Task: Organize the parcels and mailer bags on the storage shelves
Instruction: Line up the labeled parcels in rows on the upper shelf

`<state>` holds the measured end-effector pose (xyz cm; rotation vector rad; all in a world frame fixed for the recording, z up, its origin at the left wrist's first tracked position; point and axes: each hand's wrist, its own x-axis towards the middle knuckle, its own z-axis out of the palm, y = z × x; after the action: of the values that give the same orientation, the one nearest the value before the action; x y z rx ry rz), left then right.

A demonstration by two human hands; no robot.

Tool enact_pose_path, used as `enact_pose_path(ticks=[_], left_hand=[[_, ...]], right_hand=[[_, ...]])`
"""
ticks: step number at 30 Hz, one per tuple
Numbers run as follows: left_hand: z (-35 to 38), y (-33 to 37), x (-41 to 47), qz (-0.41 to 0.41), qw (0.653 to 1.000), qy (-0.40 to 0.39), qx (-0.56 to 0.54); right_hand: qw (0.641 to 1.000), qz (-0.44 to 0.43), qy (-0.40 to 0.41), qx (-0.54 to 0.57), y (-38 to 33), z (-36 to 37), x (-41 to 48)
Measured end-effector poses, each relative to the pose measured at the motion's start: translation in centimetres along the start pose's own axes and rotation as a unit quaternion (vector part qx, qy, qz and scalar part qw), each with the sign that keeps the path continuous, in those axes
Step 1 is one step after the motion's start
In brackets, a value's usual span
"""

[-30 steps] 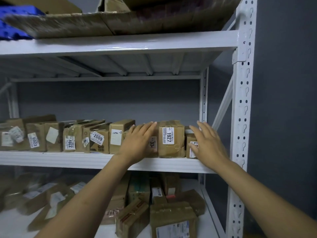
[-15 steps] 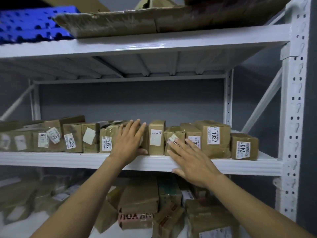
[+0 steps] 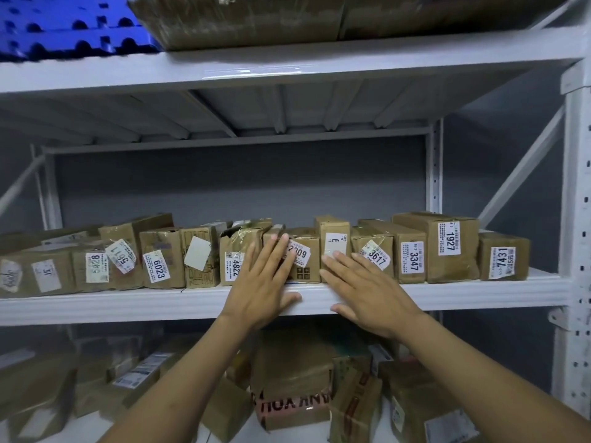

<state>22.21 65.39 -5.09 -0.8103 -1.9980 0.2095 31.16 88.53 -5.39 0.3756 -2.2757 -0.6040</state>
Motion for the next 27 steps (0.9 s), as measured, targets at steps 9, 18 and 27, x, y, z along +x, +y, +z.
enact_pose_path(ticks=[9, 18, 27], left_hand=[[1.0, -0.3, -0.6, 0.006, 0.999, -0.026, -0.028], [0.4, 4.0, 1.5, 0.055, 0.998, 0.018, -0.039], [1.4, 7.9, 3.3, 0.054, 0.997, 0.019, -0.049]], right_hand=[[0.999, 0.048, -0.003, -0.017, -1.7, 1.3, 0.4], [0.939, 0.344, 0.02, 0.014, 0.4, 1.8, -4.2], [0.938, 0.346, 0.031, 0.012, 3.7, 2.0, -5.2]])
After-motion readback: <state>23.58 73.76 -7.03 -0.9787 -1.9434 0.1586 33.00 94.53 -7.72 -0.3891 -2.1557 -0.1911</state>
